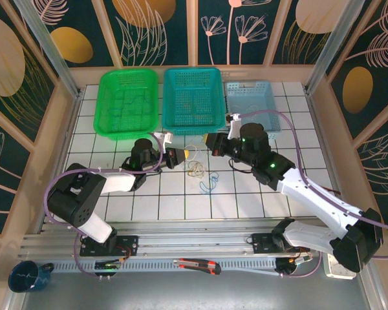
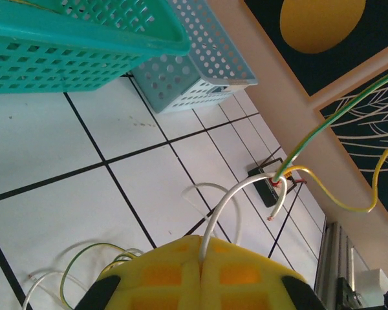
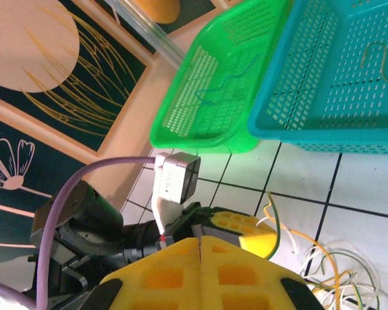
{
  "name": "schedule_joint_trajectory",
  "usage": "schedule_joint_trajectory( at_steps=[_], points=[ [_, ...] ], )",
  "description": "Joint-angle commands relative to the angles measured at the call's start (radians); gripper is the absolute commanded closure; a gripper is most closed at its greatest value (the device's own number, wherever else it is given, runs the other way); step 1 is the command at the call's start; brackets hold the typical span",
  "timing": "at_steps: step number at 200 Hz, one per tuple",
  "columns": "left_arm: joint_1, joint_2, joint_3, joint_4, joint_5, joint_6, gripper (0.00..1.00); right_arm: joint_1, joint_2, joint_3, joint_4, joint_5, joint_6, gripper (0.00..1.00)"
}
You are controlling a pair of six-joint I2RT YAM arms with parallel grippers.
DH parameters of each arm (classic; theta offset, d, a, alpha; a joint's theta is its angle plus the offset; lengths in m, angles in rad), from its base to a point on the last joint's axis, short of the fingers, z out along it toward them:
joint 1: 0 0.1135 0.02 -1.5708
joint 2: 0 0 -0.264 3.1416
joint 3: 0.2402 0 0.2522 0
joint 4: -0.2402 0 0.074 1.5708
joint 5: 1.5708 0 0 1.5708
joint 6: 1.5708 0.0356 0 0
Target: Untangle the cables
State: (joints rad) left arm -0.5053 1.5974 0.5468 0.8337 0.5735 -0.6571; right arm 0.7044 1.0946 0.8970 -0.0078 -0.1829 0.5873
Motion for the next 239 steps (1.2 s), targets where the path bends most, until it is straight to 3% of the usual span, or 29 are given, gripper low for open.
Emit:
schedule_joint_trajectory(
  at_steps=[1,121,170,228,239],
  points=[
    [-0.004,0.013,-0.026,0.038,-0.012,-0.006,1.0,-0.035,-0.012,0.069,0.048,-0.006,0.008,1.0],
    [-0.004,-0.004,-0.137,0.053,-0.057,-0.039,1.0,-0.266,0.118,0.359,0.133,-0.077,-0.014,1.0],
    [-0.004,-0.069,-0.132,0.026,-0.055,-0.05,1.0,-0.284,0.294,0.371,0.181,-0.072,-0.019,1.0],
    [-0.004,-0.137,-0.12,-0.01,-0.054,-0.052,1.0,-0.284,0.611,0.456,0.209,-0.109,-0.039,1.0],
    [-0.003,-0.146,-0.119,-0.015,-0.054,-0.052,1.0,-0.284,0.671,0.49,0.184,-0.135,-0.058,0.81]
  ],
)
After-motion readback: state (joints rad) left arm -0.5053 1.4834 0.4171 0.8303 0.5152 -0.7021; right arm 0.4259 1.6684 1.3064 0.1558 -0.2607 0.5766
